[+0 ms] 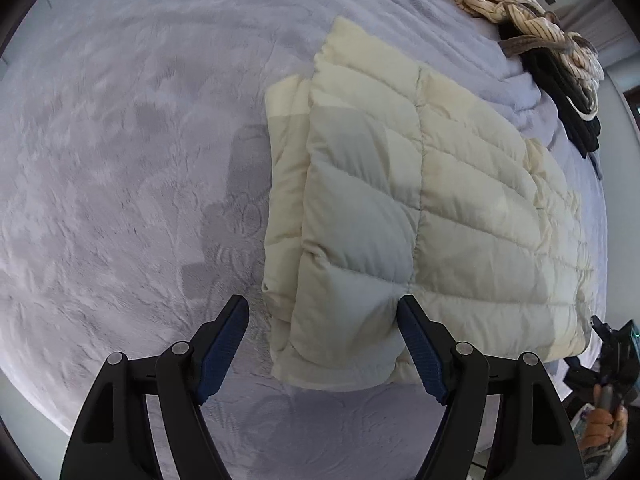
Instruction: Fold large clothes
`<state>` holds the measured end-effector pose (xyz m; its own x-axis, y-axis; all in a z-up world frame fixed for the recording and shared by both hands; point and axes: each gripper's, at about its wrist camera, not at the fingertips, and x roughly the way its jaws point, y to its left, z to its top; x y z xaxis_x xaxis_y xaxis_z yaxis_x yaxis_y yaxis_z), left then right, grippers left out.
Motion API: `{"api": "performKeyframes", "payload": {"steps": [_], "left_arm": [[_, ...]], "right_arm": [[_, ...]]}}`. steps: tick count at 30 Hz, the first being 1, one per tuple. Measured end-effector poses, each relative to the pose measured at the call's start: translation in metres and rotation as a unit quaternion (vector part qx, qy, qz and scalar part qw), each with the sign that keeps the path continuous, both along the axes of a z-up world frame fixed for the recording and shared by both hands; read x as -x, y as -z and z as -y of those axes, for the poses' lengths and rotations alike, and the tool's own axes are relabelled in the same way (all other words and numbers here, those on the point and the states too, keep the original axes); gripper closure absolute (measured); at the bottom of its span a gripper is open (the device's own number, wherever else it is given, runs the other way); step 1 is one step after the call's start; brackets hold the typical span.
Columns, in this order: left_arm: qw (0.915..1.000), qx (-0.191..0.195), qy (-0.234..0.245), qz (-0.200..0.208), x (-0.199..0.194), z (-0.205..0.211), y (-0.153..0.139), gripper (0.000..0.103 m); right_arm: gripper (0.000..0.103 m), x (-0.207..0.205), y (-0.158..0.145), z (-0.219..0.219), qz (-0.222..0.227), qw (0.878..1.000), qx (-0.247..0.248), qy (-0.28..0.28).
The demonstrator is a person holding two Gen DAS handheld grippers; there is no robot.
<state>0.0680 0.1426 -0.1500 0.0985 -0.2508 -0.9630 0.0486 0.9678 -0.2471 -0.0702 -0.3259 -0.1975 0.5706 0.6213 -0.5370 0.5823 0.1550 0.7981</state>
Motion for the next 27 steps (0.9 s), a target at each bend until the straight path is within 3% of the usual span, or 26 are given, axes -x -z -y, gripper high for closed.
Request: {"api": "performKeyframes", "payload": {"steps": [7, 8, 9, 10, 14, 18, 20, 27], "left_arm": [[0.9999, 0.001, 0.002, 0.016, -0.009, -0.009, -0.017, 0.025], [0.9998, 0.002, 0.002, 0.019, -0.011, -0.011, -0.019, 0.024], [0.9997, 0.002, 0.001, 0.022, -0.011, -0.015, -0.022, 0.006], [0.9996, 0.001, -0.001, 0.027, -0.012, -0.018, -0.025, 0.000], [0.9987, -0.001, 0.007, 0.050, -0.017, -0.025, -0.035, 0.000], [0.9983, -0.005, 0.007, 0.057, -0.023, -0.030, -0.039, 0.000], [0.9984, -0.007, 0.005, 0.056, -0.026, -0.030, -0.039, 0.000], [0.9982, -0.014, 0.009, 0.058, -0.039, -0.019, -0.032, 0.000]], "right_arm": [[0.037, 0.008, -0.049, 0.007, -0.025, 0.991, 0.132, -0.002], [0.037, 0.008, -0.054, 0.006, -0.021, 0.989, 0.149, -0.004], [0.037, 0.007, -0.059, 0.005, -0.017, 0.986, 0.166, -0.007], [0.037, 0.002, -0.069, 0.003, -0.009, 0.982, 0.186, -0.011], [0.037, 0.002, -0.097, -0.003, 0.018, 0.972, 0.234, -0.029], [0.036, -0.011, -0.116, -0.023, 0.047, 0.965, 0.252, -0.061], [0.023, -0.022, -0.118, -0.035, 0.045, 0.961, 0.259, -0.089], [0.022, -0.045, -0.111, -0.086, 0.043, 0.937, 0.289, -0.193]]}}
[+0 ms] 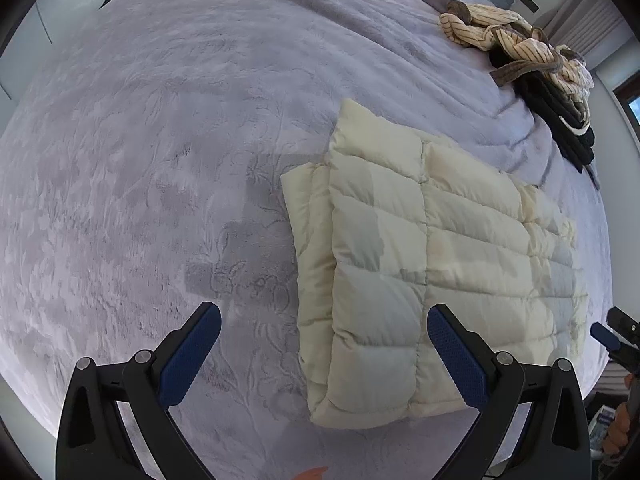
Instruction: Fold large clothes
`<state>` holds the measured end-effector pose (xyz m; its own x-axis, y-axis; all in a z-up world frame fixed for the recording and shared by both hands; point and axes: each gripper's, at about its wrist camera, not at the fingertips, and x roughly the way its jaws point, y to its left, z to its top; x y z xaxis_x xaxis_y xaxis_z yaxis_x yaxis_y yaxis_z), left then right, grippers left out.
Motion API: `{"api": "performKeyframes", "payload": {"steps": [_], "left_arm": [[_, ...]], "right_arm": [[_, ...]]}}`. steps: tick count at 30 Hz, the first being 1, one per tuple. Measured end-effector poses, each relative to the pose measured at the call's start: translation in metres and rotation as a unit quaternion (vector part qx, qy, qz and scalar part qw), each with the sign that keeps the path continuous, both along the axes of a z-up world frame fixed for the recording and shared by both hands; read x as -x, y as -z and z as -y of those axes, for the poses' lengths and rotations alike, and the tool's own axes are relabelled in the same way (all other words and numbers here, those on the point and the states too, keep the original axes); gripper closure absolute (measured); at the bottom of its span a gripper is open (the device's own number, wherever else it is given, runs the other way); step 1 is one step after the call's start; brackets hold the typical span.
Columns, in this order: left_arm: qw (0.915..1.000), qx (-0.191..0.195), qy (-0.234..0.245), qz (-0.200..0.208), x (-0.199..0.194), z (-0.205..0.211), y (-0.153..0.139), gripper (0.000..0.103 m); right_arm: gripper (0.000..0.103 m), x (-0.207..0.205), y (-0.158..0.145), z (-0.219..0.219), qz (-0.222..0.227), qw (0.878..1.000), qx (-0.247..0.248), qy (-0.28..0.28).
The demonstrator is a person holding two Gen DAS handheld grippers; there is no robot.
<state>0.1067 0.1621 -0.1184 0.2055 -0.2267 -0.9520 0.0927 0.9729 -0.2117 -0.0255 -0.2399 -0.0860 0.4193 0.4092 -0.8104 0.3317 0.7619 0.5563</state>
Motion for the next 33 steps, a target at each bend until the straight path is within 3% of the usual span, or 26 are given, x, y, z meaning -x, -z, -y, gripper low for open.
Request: {"api": "performKeyframes", "payload": {"steps": [5, 6, 8, 10, 12, 17, 27, 33], "left_arm": [[1.0000, -0.006, 0.005, -0.004, -0.002, 0.001, 0.007, 0.000], [0.9999, -0.009, 0.005, -0.004, -0.001, 0.001, 0.007, 0.000], [0.9999, -0.012, 0.001, -0.006, -0.002, 0.000, 0.008, 0.000], [1.0000, -0.003, -0.004, -0.008, -0.005, -0.004, 0.011, 0.000], [0.9998, 0.008, -0.015, -0.007, -0.008, -0.011, 0.013, 0.000], [0.9964, 0.071, -0.037, -0.028, -0.017, -0.025, 0.025, 0.000], [0.9928, 0.111, -0.021, -0.040, -0.037, -0.022, 0.053, 0.000], [0.9656, 0.235, 0.014, -0.111, -0.058, -0.005, 0.101, 0.000]], "right_arm": [[0.023, -0.012, 0.008, -0.021, -0.005, 0.999, 0.017, -0.040], [0.027, -0.015, 0.008, -0.024, -0.005, 0.999, 0.022, -0.044], [0.044, -0.019, 0.008, -0.027, -0.004, 0.998, 0.030, -0.047], [0.075, -0.024, 0.008, -0.028, -0.002, 0.998, 0.038, -0.052], [0.088, -0.030, 0.008, -0.031, 0.002, 0.997, 0.039, -0.061], [0.088, -0.051, 0.014, -0.047, 0.024, 0.994, 0.053, -0.090], [0.088, -0.072, 0.065, -0.057, -0.015, 0.994, 0.057, -0.095], [0.090, -0.070, 0.085, -0.058, -0.024, 0.993, 0.054, -0.103]]}}
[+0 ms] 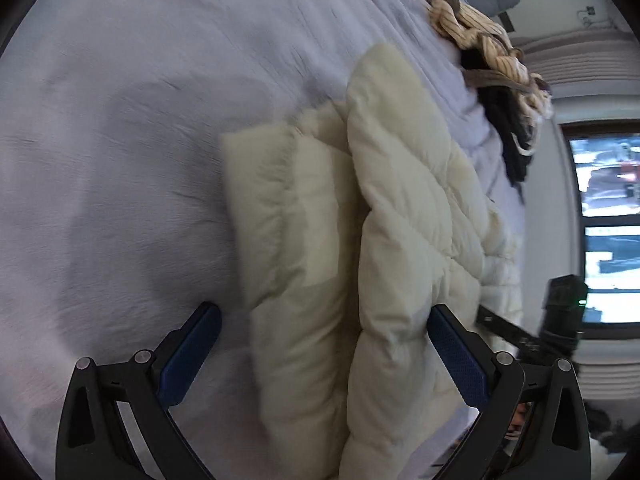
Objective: Fold large clothes
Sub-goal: 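Grasp the folded jacket with both tools and lift it off the bed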
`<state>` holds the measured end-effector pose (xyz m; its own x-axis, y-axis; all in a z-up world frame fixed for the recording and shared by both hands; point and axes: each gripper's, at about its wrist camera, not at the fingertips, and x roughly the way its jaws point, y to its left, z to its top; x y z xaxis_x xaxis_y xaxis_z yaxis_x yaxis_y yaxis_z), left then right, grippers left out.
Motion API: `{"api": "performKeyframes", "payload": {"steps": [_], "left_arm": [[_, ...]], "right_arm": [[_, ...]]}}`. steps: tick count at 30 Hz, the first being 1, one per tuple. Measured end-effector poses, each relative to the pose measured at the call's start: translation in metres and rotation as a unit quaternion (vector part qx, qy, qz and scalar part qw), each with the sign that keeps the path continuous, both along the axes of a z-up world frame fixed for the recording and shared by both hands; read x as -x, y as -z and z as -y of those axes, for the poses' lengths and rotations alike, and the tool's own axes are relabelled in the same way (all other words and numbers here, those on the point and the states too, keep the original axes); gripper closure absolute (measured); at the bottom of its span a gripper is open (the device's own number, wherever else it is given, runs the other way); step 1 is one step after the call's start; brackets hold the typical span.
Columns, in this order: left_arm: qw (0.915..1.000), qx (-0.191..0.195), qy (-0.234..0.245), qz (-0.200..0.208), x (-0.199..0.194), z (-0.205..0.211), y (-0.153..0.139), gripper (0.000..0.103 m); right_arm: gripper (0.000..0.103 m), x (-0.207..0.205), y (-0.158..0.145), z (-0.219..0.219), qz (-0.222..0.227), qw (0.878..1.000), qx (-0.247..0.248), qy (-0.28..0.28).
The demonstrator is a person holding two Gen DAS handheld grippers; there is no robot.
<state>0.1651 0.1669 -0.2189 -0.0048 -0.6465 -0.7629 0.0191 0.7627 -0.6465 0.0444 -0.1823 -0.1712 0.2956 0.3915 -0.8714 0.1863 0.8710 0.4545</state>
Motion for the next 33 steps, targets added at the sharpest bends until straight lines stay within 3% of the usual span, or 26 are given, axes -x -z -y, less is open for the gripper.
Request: {"api": "performKeyframes", "payload": {"steps": [5, 7, 8, 9, 12, 17, 20, 24, 29, 33], "left_arm": [[0.9991, 0.028, 0.029, 0.013, -0.008, 0.022, 0.002, 0.001], [0.9984, 0.024, 0.046, 0.023, -0.009, 0.037, -0.002, 0.017], [0.9973, 0.026, 0.063, 0.027, -0.008, 0.047, -0.005, 0.042], [0.9966, 0.028, 0.072, 0.028, -0.008, 0.053, -0.007, 0.060], [0.9940, 0.030, 0.088, 0.057, -0.005, 0.068, -0.028, 0.077], [0.9897, 0.065, 0.098, 0.082, 0.007, 0.085, -0.073, 0.079], [0.9847, 0.086, 0.121, 0.091, 0.021, 0.117, -0.103, 0.079], [0.9782, 0.072, 0.164, 0.106, 0.037, 0.167, -0.126, 0.079], [0.9757, 0.047, 0.174, 0.125, 0.041, 0.190, -0.135, 0.079], [0.9797, 0.033, 0.161, 0.114, 0.036, 0.185, -0.137, 0.079]], "right_arm": [[0.092, 0.004, 0.014, 0.005, 0.001, 1.000, -0.021, 0.009], [0.092, 0.006, 0.018, 0.007, 0.004, 1.000, -0.027, 0.010], [0.092, 0.007, 0.020, 0.008, 0.005, 1.000, -0.029, 0.011], [0.092, 0.008, 0.021, 0.009, 0.006, 0.999, -0.031, 0.011], [0.092, 0.010, 0.027, 0.013, 0.008, 0.999, -0.039, 0.014], [0.092, 0.015, 0.035, 0.021, 0.009, 0.998, -0.066, 0.019], [0.093, 0.014, 0.035, 0.022, 0.009, 0.997, -0.074, 0.018], [0.093, 0.012, 0.034, 0.023, 0.004, 0.997, -0.081, 0.011], [0.092, 0.012, 0.031, 0.046, -0.001, 0.990, -0.139, 0.014], [0.092, 0.017, -0.002, 0.077, 0.066, 0.985, -0.153, 0.038]]}}
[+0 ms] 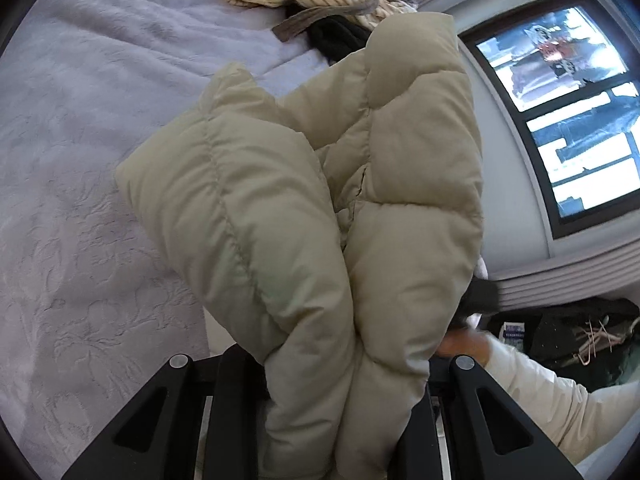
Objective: Fold large clothes
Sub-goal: 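Grasp the folded jacket with both tools and lift it off the bed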
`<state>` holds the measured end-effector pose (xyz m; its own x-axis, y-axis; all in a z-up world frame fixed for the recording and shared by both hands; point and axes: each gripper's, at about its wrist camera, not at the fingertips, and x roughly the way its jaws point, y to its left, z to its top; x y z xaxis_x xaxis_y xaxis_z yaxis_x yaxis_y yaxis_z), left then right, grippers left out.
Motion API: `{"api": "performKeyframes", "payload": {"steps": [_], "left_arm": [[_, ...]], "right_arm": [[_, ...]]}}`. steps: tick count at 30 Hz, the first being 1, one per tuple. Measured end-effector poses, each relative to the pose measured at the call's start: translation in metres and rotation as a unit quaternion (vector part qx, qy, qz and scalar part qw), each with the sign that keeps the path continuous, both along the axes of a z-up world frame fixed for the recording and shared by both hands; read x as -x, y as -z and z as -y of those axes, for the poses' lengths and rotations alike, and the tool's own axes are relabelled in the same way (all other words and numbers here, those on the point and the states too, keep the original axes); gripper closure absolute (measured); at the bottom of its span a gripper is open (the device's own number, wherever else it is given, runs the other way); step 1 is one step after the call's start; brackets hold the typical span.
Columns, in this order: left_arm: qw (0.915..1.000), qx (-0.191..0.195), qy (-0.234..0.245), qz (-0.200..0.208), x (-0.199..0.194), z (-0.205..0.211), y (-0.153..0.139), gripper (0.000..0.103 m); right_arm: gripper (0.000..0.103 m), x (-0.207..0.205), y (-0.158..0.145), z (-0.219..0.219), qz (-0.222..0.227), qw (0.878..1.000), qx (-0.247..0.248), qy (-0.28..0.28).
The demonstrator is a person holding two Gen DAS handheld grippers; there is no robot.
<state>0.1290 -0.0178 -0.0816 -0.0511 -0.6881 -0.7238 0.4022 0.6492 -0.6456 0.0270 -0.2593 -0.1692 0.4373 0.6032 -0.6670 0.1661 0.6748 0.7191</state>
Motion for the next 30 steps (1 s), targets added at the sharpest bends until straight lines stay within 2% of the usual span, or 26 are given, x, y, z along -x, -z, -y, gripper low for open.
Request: {"api": "performKeyframes", "payload": {"steps": [2, 4, 7, 9, 11, 14, 15, 17, 18, 19, 20, 21, 24, 27, 29, 30], "left_arm": [[1.0000, -0.005, -0.007, -0.005, -0.002, 0.002, -0.004, 0.079], [0.9999, -0.010, -0.010, -0.005, 0.001, 0.011, -0.010, 0.079], [0.9998, -0.020, -0.003, 0.005, 0.009, 0.021, -0.017, 0.079], [0.9989, -0.044, 0.001, 0.018, 0.014, 0.031, -0.018, 0.079], [0.9982, -0.056, 0.001, 0.022, 0.016, 0.034, -0.015, 0.079], [0.9980, -0.061, 0.000, 0.015, 0.017, 0.040, -0.017, 0.079], [0.9977, -0.066, 0.003, 0.016, 0.019, 0.038, -0.015, 0.079], [0.9970, -0.075, 0.005, 0.016, 0.020, 0.037, -0.013, 0.079], [0.9968, -0.078, 0.005, 0.016, 0.021, 0.039, -0.013, 0.079], [0.9966, -0.081, 0.005, 0.016, 0.024, 0.040, -0.014, 0.079], [0.9961, -0.086, 0.007, 0.018, 0.025, 0.043, -0.015, 0.079], [0.9957, -0.090, 0.008, 0.020, 0.025, 0.046, -0.015, 0.079], [0.9945, -0.102, 0.013, 0.021, 0.025, 0.059, -0.014, 0.079], [0.9924, -0.118, 0.021, 0.024, 0.028, 0.072, -0.013, 0.079], [0.9913, -0.127, 0.026, 0.024, 0.026, 0.080, -0.009, 0.079], [0.9903, -0.133, 0.031, 0.026, 0.027, 0.086, -0.011, 0.079]], "right_arm": [[0.092, -0.005, -0.010, 0.014, 0.020, 1.000, -0.001, 0.020], [0.092, -0.017, -0.006, 0.020, 0.014, 1.000, -0.001, 0.020], [0.095, -0.042, 0.018, 0.009, -0.015, 1.000, -0.010, -0.014], [0.101, -0.055, 0.042, -0.006, -0.041, 0.998, -0.014, -0.049], [0.102, -0.064, 0.055, -0.003, -0.056, 0.996, -0.036, -0.056], [0.102, -0.059, 0.040, 0.015, -0.053, 0.996, -0.052, -0.048], [0.095, -0.052, 0.028, 0.026, -0.043, 0.997, -0.043, -0.043], [0.093, -0.033, 0.003, 0.051, -0.024, 0.999, -0.016, -0.030], [0.082, -0.023, -0.006, 0.063, -0.017, 1.000, -0.006, -0.020], [0.061, -0.005, -0.019, 0.082, -0.009, 1.000, 0.008, 0.000], [0.049, 0.008, -0.025, 0.094, -0.004, 1.000, 0.015, 0.014], [0.043, 0.023, -0.031, 0.107, 0.000, 0.999, 0.023, 0.029], [0.043, 0.073, -0.036, 0.137, -0.014, 0.996, 0.058, 0.069], [0.049, 0.103, -0.025, 0.144, -0.038, 0.994, 0.064, 0.083], [0.068, 0.117, -0.007, 0.141, -0.057, 0.994, 0.047, 0.082], [0.084, 0.119, 0.003, 0.140, -0.064, 0.994, 0.038, 0.081]]}}
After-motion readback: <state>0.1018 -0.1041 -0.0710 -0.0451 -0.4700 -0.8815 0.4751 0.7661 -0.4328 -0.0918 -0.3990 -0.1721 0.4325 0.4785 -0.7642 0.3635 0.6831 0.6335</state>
